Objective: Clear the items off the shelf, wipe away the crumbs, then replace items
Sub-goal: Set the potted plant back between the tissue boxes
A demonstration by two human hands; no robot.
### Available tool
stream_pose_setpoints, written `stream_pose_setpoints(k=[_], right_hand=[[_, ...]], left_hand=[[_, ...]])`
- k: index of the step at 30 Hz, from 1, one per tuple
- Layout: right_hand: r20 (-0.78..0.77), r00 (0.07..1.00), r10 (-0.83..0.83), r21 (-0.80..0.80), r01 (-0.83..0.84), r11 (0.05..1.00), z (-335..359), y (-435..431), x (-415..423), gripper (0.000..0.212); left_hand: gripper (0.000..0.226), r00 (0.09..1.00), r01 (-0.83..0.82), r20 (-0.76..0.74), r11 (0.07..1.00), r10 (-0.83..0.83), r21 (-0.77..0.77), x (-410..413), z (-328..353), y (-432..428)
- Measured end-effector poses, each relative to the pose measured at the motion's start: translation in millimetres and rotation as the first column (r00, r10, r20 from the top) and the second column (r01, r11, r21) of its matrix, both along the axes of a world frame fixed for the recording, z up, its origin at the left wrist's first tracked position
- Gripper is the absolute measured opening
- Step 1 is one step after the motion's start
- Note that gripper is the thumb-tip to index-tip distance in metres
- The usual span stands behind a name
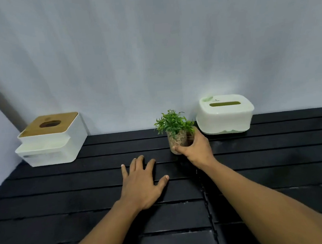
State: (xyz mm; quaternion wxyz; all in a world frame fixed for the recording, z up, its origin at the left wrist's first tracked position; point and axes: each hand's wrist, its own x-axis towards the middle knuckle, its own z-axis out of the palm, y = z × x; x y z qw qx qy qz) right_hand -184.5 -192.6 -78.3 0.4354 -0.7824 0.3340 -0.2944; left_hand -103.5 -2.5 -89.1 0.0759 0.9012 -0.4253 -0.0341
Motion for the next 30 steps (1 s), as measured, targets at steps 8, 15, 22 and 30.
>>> stream_pose_setpoints(k=[8,15,22,30], right_hand=[[-0.006,1.0,0.018,0.041,-0.018,0.999,-7,-13,-8,0.076],[-0.033,0.999,0.038,0.069,-0.036,0.997,-4,-10,-25,0.097],[0.262,0.954,-0.145,-0.355,0.234,0.905,32,25,-45,0.072],[0.118,0.966,0.231,-0.564,-0.126,0.816,71,120,65,0.052]], left_hand=[[0.087,1.0,0.006,0.029,0.998,-0.005,-0.055,-2,-10,-10],[0.089,1.0,0.023,0.016,0.998,-0.022,-0.063,1,-8,-4],[0.089,0.999,-0.038,0.029,0.993,0.042,-0.113,27,15,44],[0.067,0.967,-0.135,0.153,0.92,0.203,-0.367,120,51,141]])
